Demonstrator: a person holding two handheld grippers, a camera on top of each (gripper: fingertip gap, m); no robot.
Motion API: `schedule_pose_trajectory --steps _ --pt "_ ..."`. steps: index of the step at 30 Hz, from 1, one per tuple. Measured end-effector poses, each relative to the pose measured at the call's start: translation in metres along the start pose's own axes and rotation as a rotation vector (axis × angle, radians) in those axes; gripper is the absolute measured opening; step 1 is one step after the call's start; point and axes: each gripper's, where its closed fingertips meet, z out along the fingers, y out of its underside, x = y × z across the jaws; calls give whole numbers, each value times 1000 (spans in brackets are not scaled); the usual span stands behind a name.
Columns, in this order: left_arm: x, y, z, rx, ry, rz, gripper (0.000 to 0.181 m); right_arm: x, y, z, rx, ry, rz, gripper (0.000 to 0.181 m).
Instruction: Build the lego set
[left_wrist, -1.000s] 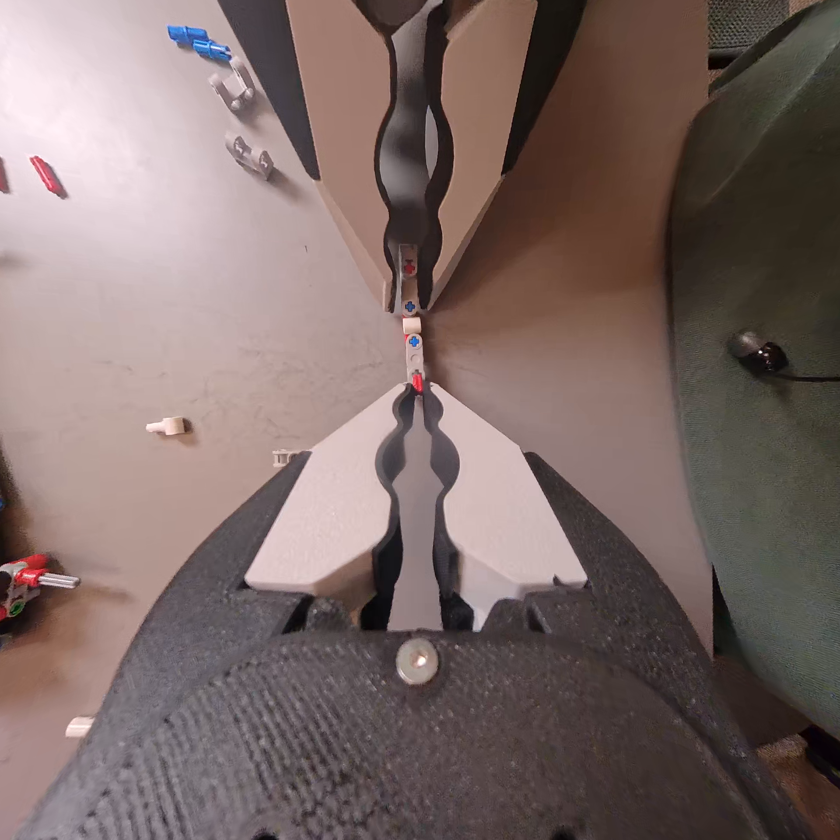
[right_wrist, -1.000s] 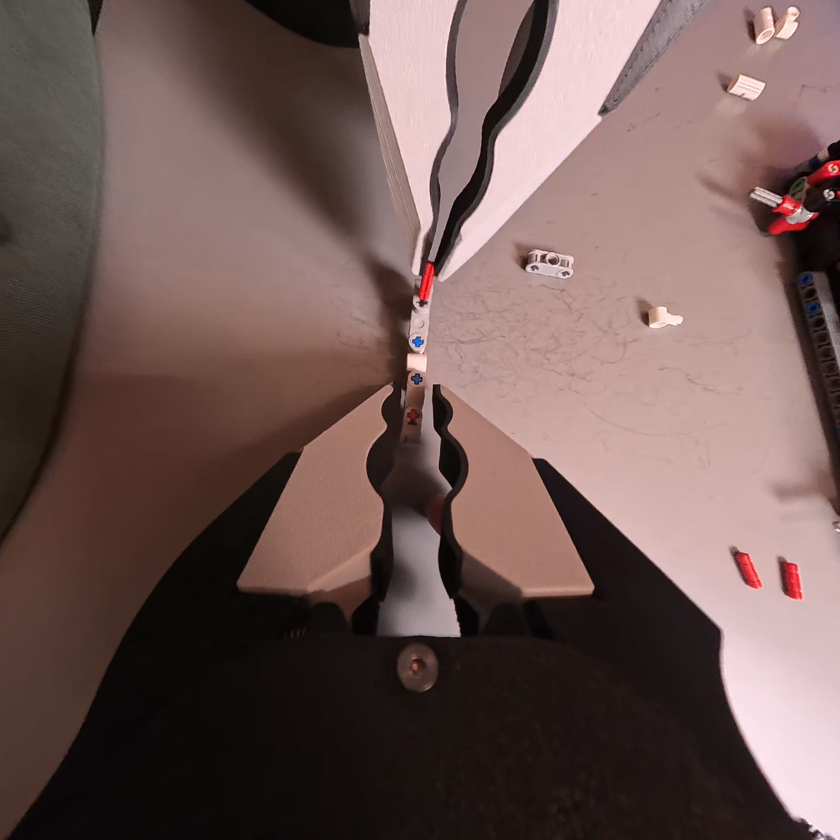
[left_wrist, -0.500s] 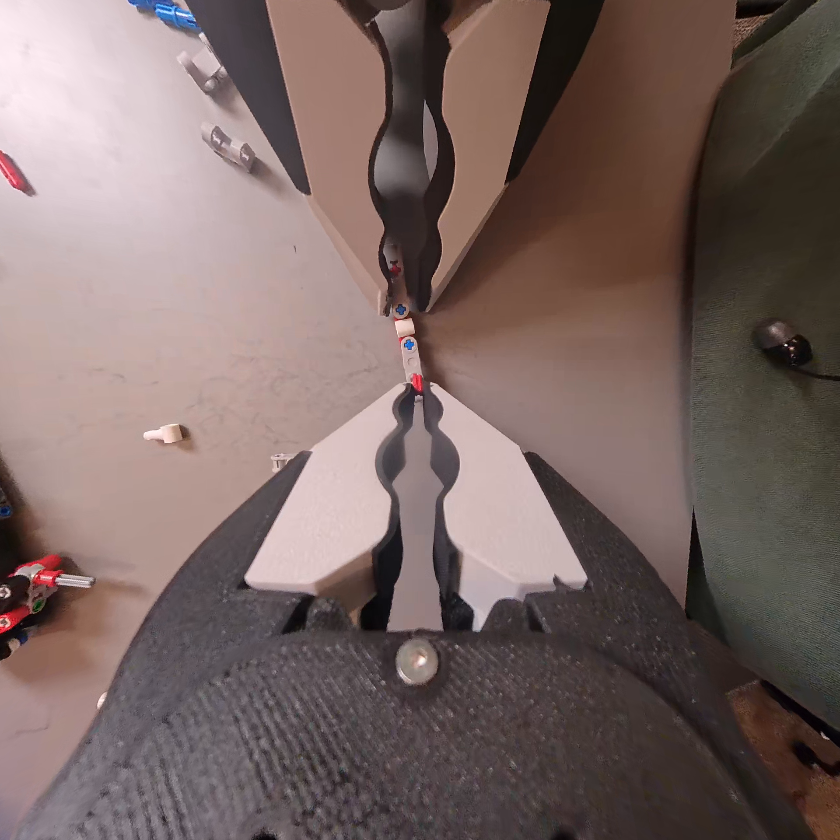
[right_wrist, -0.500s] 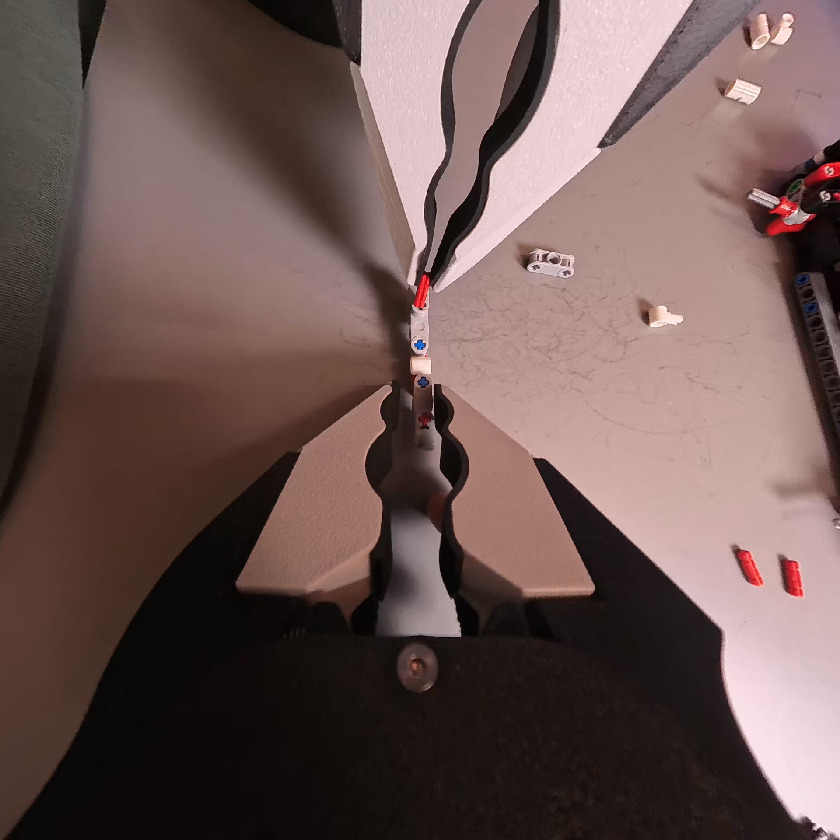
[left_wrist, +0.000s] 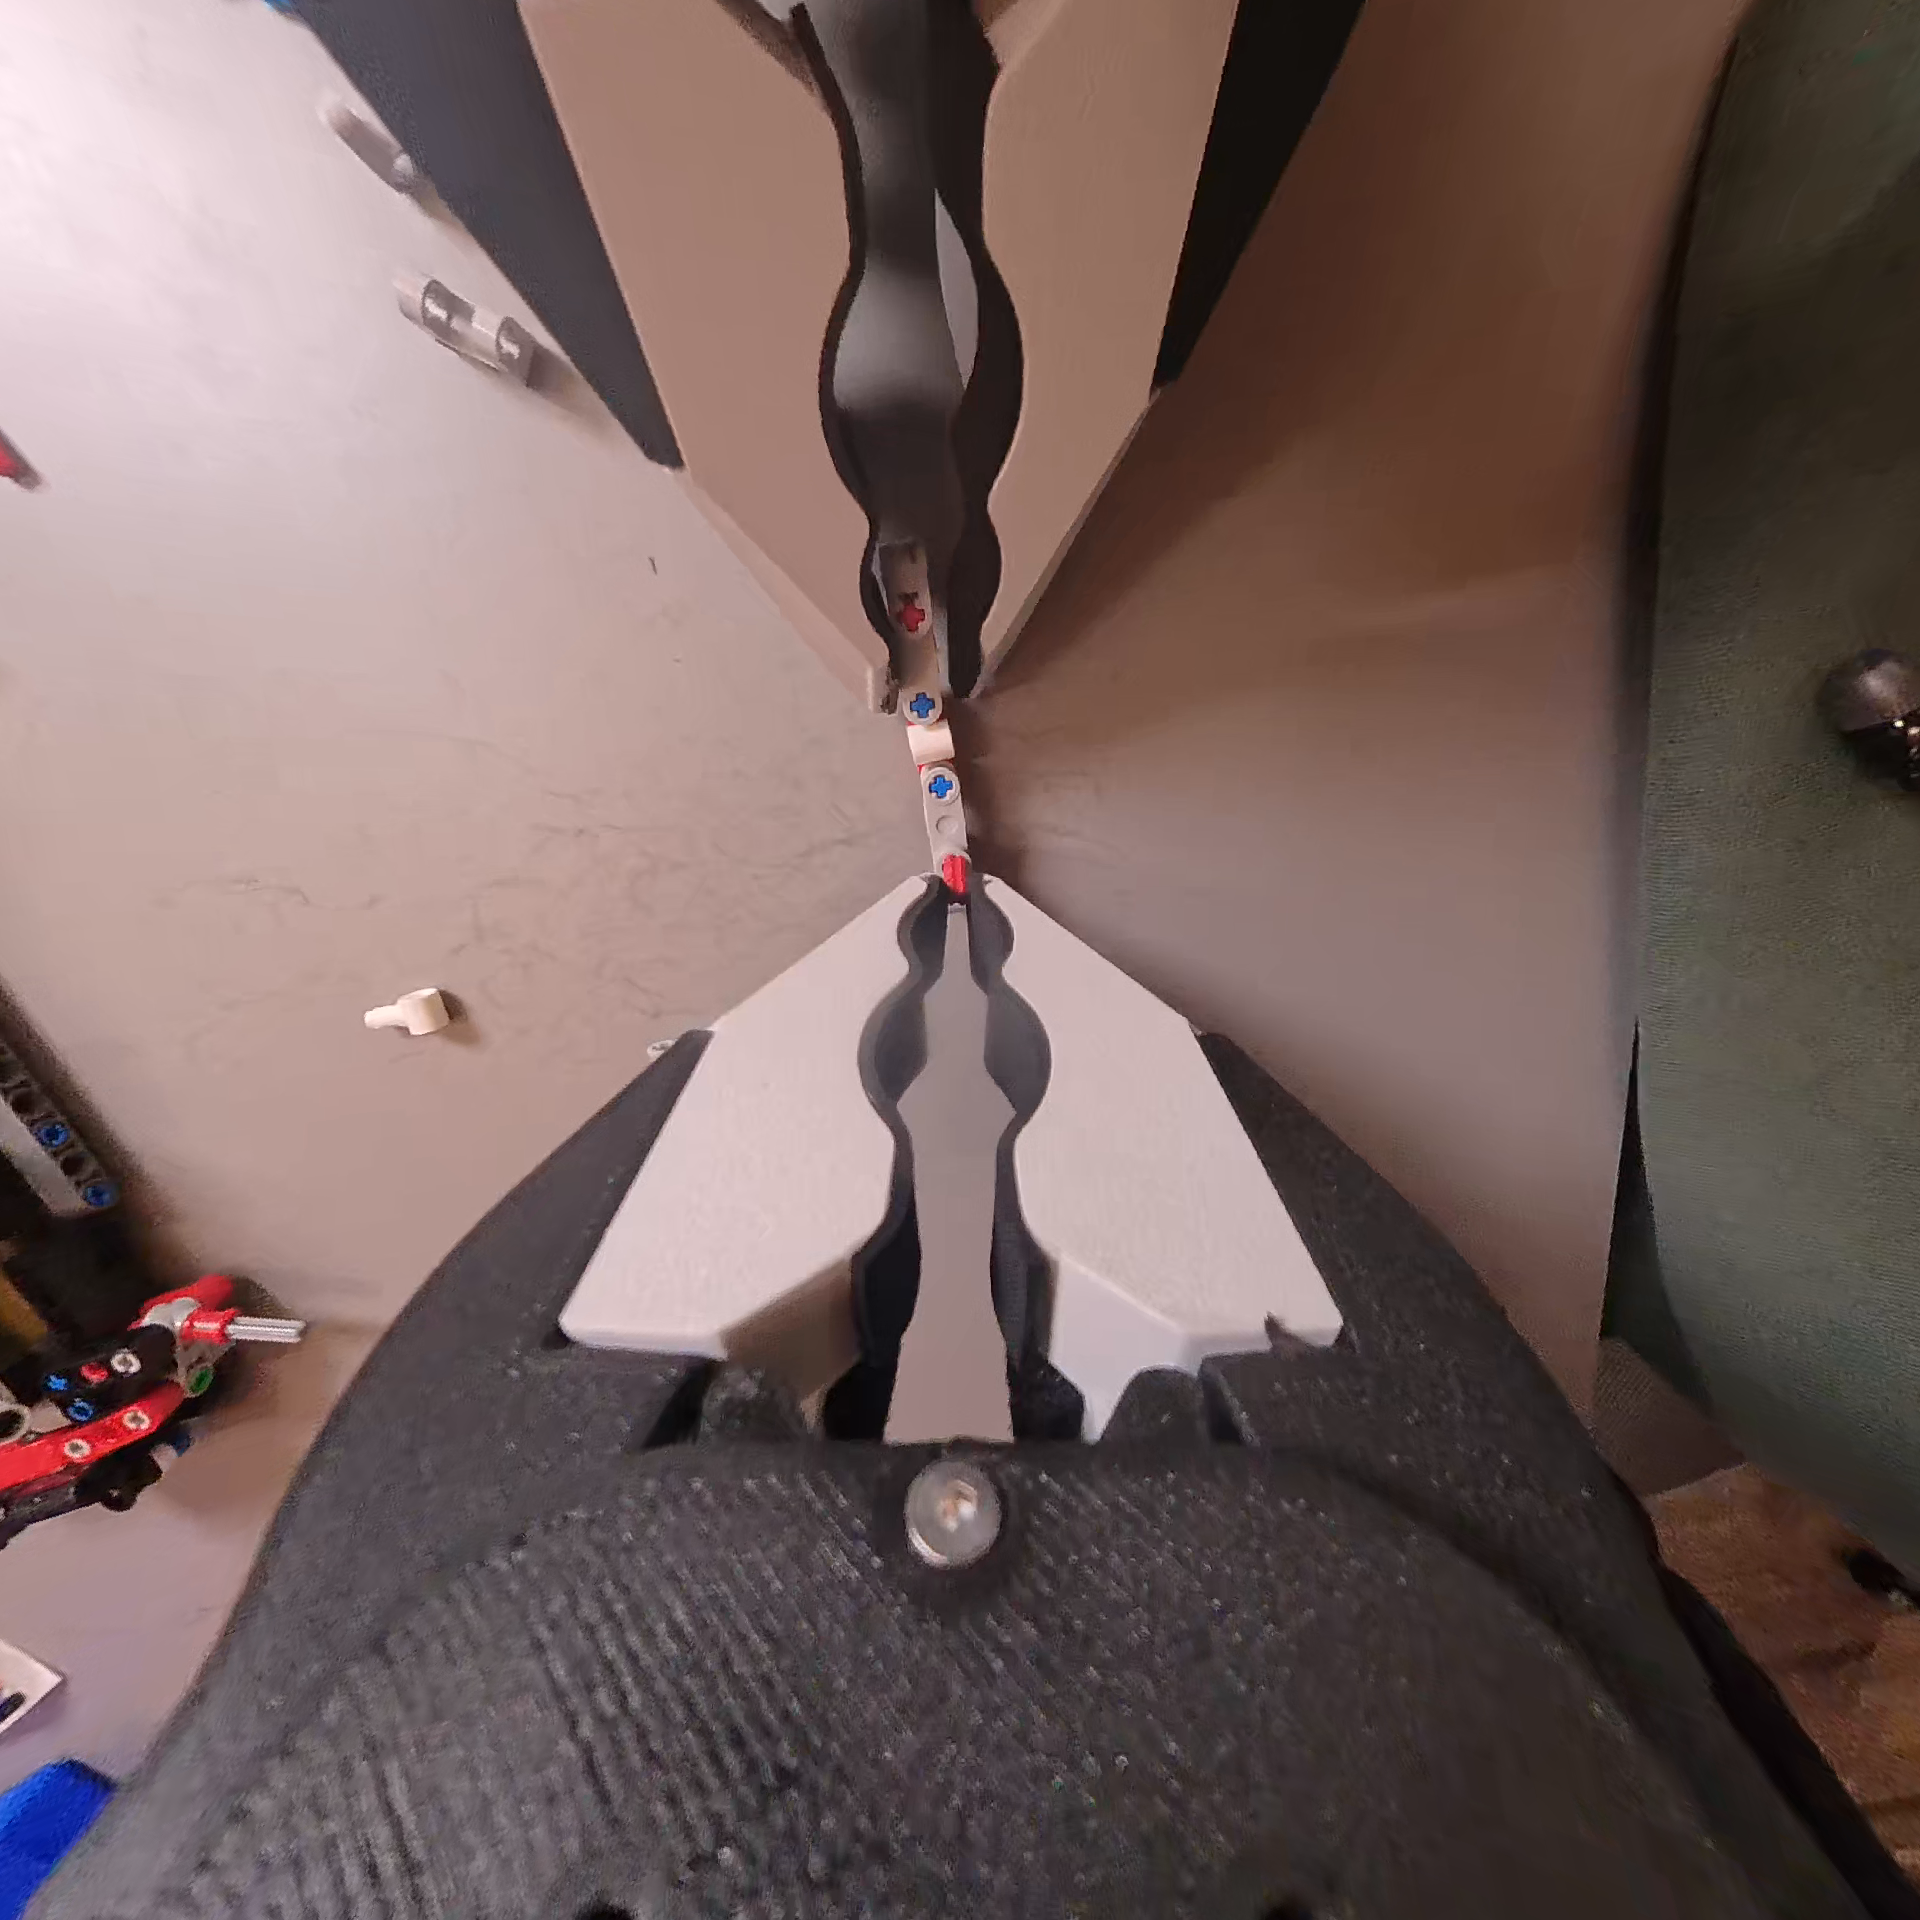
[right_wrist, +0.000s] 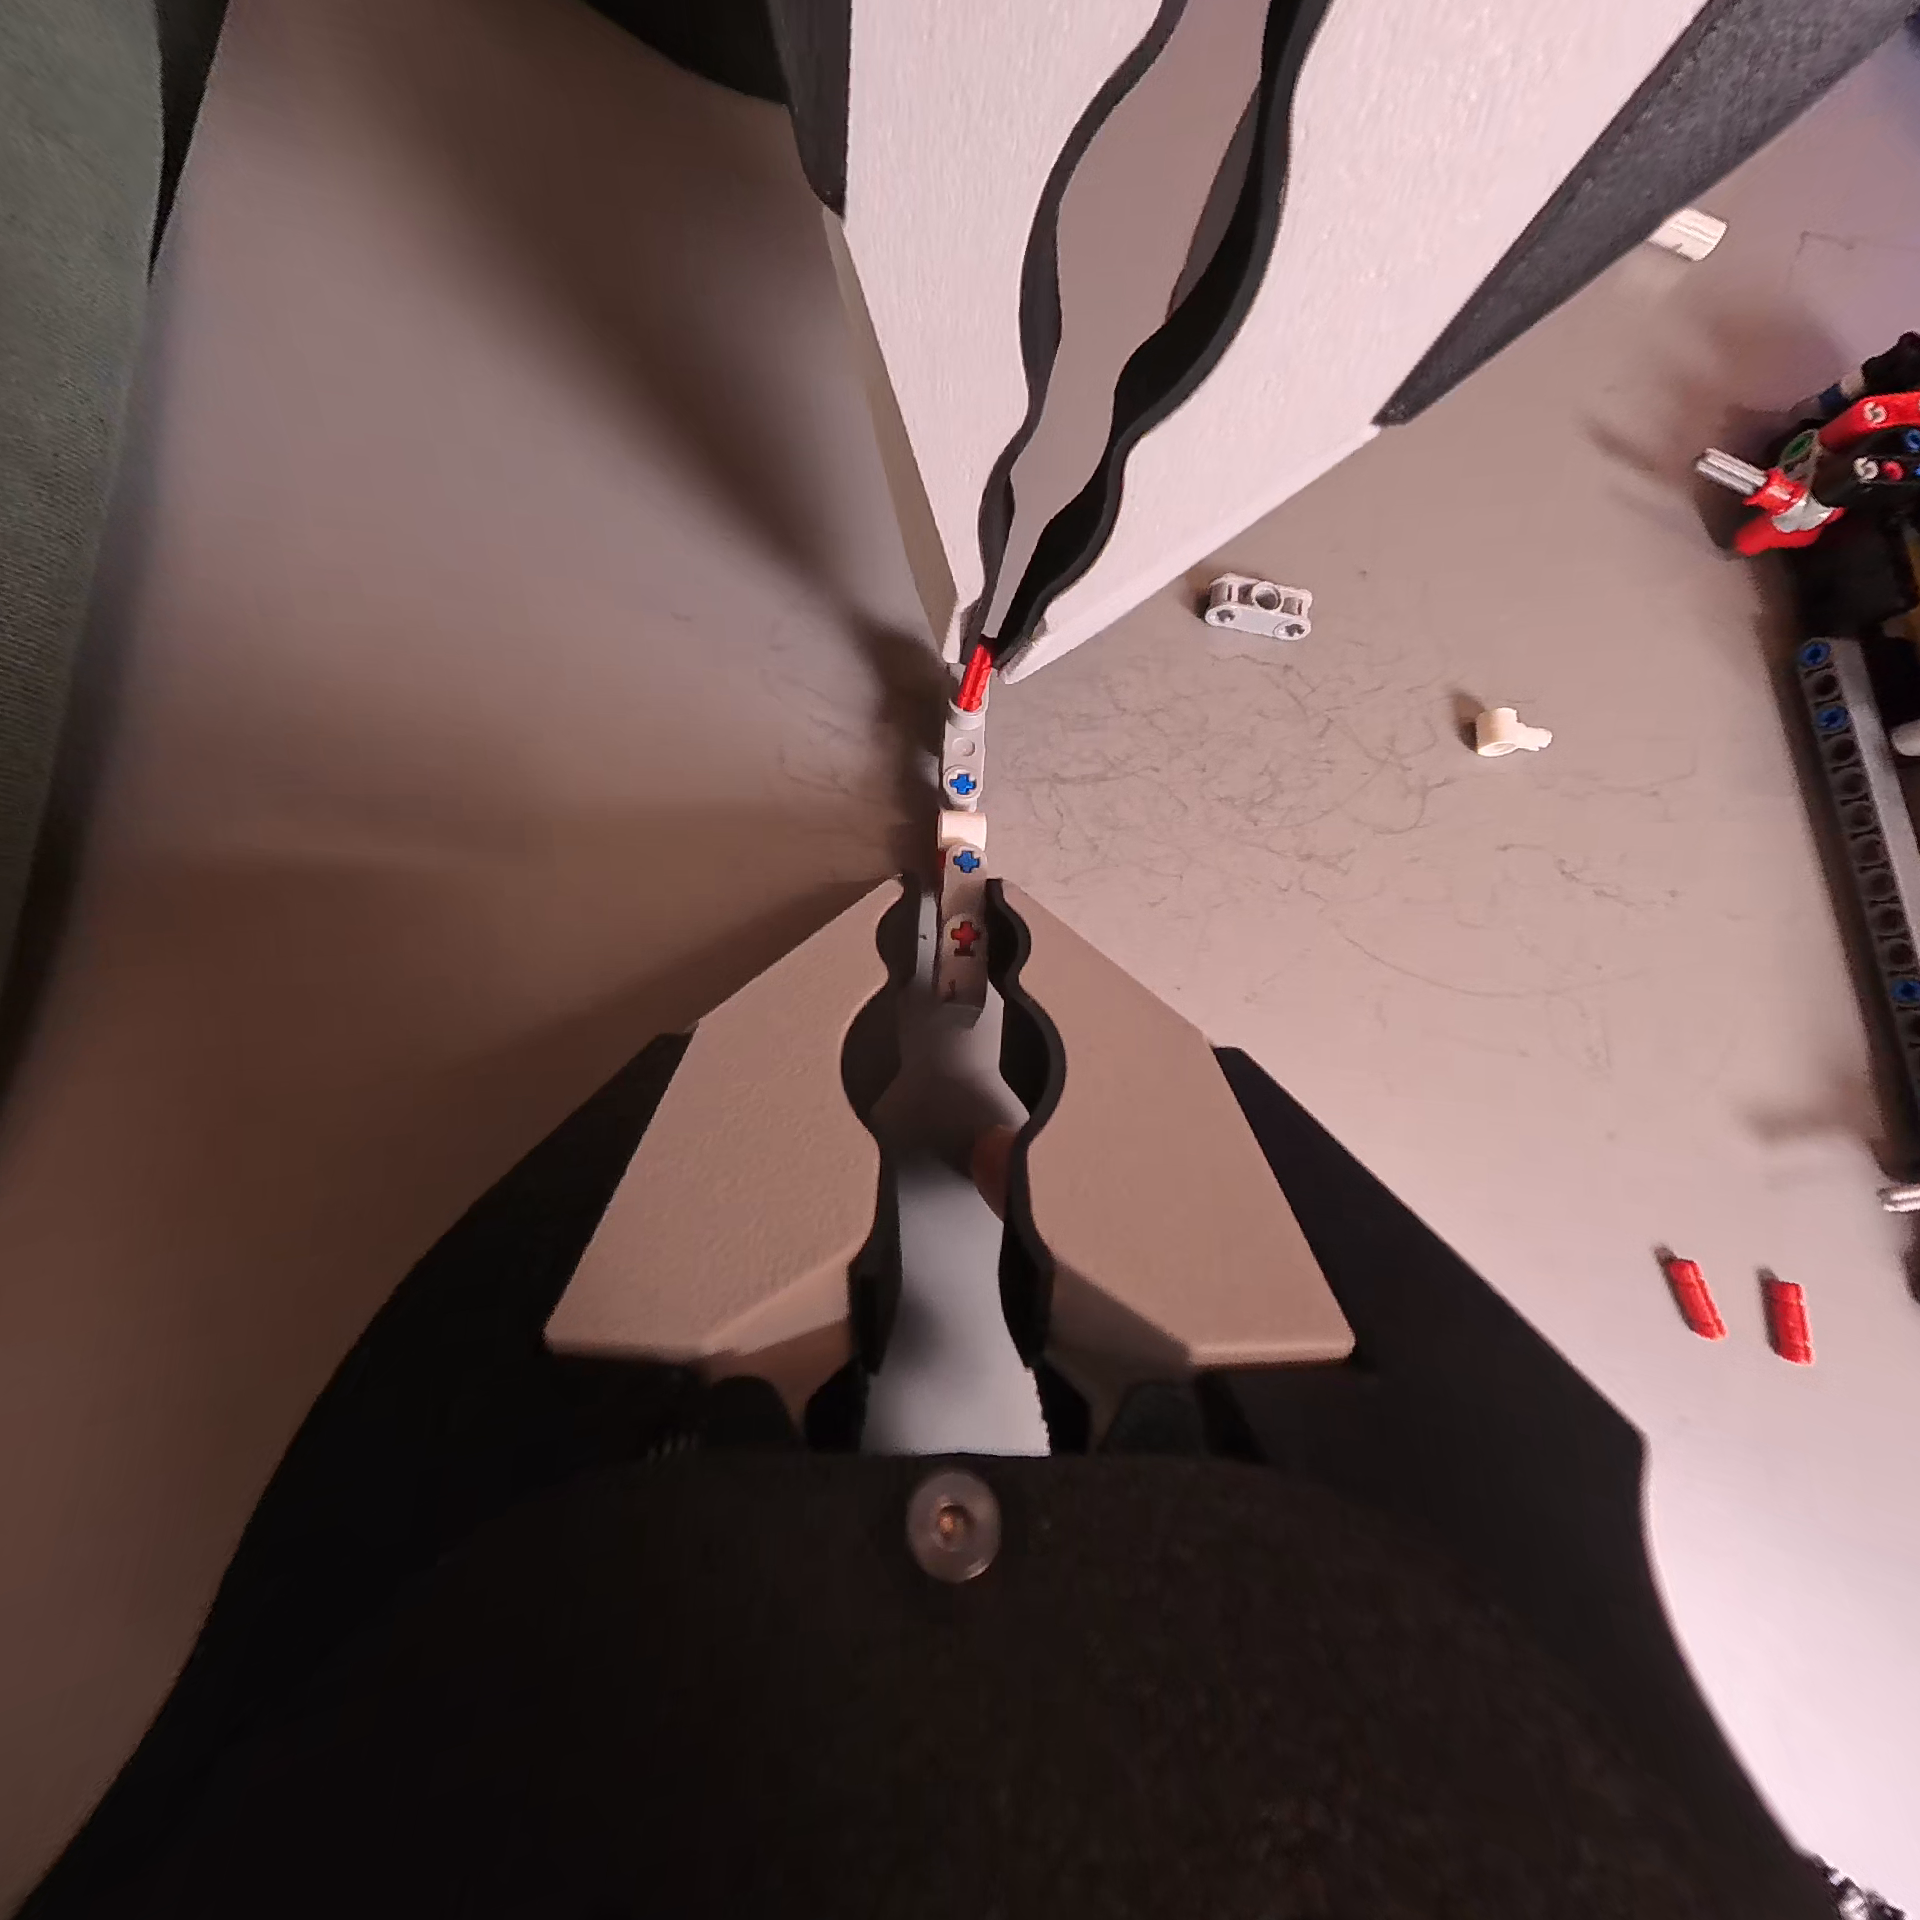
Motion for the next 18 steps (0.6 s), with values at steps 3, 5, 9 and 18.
schedule_pose_trajectory --steps 3,5,9,18 --pt "-1 -1 0 -18 -2 25 2 1 0 0 1 7 -5 8" --pt "0 -2 1 -29 -5 43 2 1 0 0 3 11 -9 7" --pt "0 -2 1 -46 -17 94 2 2 0 0 7 16 -15 6" --pt "-1 1 1 -64 -59 222 2 2 0 0 21 12 -13 6"
